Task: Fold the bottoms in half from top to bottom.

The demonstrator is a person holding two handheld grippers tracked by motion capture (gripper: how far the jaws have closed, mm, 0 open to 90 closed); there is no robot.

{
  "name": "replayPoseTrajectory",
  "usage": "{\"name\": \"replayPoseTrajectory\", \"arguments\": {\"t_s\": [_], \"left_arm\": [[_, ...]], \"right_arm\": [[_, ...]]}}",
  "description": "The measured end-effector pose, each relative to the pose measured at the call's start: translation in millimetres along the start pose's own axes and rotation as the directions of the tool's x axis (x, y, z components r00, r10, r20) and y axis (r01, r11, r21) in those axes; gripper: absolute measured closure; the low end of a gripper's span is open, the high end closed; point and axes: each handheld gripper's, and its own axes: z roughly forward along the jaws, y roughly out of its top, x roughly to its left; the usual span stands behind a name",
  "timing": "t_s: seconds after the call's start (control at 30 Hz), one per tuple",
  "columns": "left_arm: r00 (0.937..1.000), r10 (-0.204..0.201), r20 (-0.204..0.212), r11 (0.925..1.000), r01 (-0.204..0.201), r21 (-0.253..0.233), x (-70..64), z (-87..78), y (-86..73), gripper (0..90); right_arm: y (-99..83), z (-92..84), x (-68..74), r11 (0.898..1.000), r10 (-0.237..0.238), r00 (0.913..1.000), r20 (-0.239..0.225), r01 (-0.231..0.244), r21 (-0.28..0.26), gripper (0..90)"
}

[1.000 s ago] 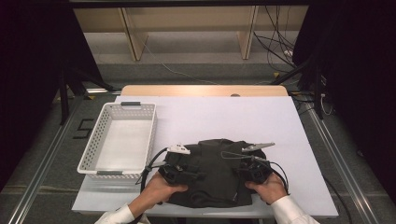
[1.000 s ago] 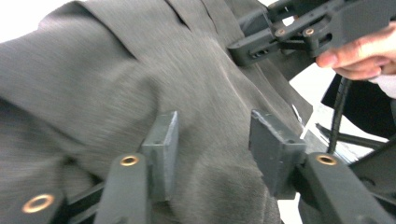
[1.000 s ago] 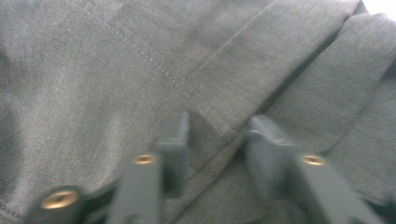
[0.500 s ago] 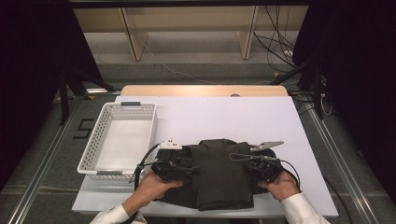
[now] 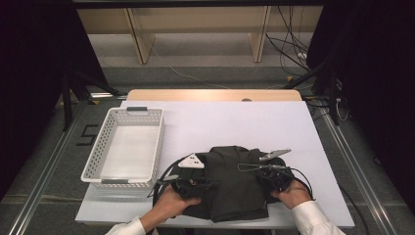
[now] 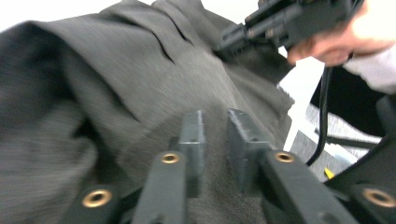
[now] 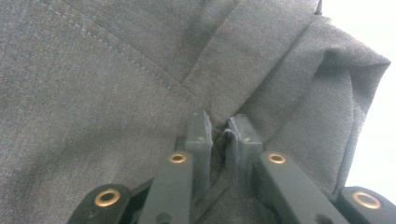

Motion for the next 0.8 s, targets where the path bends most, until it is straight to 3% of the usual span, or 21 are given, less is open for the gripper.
{"name": "replayPoseTrajectory", "arguments": {"t_s": [0.07,0.17,0.2,0.23,0.4,0.43,0.47,0.57,0.63,0.7,0.73,0.77,0.8], "left_arm": [[0.9999,0.005,-0.013,0.9998,-0.005,0.020,-0.7,5.1,-2.5,89.1],[0.9960,0.052,-0.073,0.9932,-0.044,0.107,2.0,25.8,-15.2,89.3],[0.9958,0.037,-0.084,0.9919,-0.026,0.125,8.5,35.1,-22.5,89.3],[0.9970,0.022,-0.074,0.9919,-0.012,0.126,10.3,35.4,-21.9,89.3],[0.9949,0.034,-0.095,0.9915,-0.022,0.128,4.0,29.2,-17.1,89.1],[0.9957,0.026,-0.089,0.9929,-0.016,0.118,3.1,25.9,-15.5,82.0],[0.9963,0.025,-0.082,0.9936,-0.016,0.112,3.2,22.2,-13.7,82.0],[0.9964,0.007,-0.085,0.9986,-0.003,0.053,6.4,1.7,-4.9,62.0],[0.9880,0.002,-0.155,1.0000,-0.001,0.006,10.8,-12.5,0.7,45.6],[0.9756,-0.026,-0.218,0.9992,0.018,-0.036,18.0,-23.4,5.0,41.8],[0.9649,-0.061,-0.255,0.9972,0.047,-0.058,27.3,-32.2,7.9,35.9],[0.9556,-0.067,-0.287,0.9968,0.051,-0.061,31.0,-35.5,8.2,33.4],[0.9556,-0.067,-0.287,0.9968,0.051,-0.061,31.0,-35.5,8.2,31.3]], "right_arm": [[-0.3,0.0,-0.2,1.000,0.002,1.0000,-0.001,-0.002,-0.003,81.2],[-1.1,1.1,0.9,1.000,-0.009,0.9999,0.009,0.009,-0.005,81.0],[-1.0,1.5,1.4,1.000,-0.014,0.9998,0.014,0.014,-0.008,80.9],[-1.1,1.6,1.2,1.000,-0.013,0.9999,0.011,0.013,-0.009,80.8],[-1.3,1.3,1.4,1.000,-0.005,0.9999,0.014,0.006,-0.015,77.2],[-0.7,-0.2,2.2,0.999,-0.001,0.9999,0.015,0.002,-0.032,65.2],[-0.7,-0.2,2.2,0.999,-0.001,0.9999,0.015,0.002,-0.032,65.2],[0.8,-7.5,0.6,0.996,0.022,0.9996,-0.016,-0.023,-0.092,44.8],[3.1,-18.8,-3.3,0.981,0.057,0.9978,-0.035,-0.062,-0.183,34.0],[3.0,-20.7,-3.9,0.976,0.062,0.9971,-0.044,-0.069,-0.205,31.7],[2.4,-24.8,-5.4,0.967,0.080,0.9953,-0.055,-0.091,-0.239,28.4],[2.1,-25.9,-5.7,0.965,0.090,0.9947,-0.051,-0.099,-0.243,25.9],[2.1,-25.9,-5.7,0.965,0.090,0.9947,-0.051,-0.099,-0.243,25.9]]}}
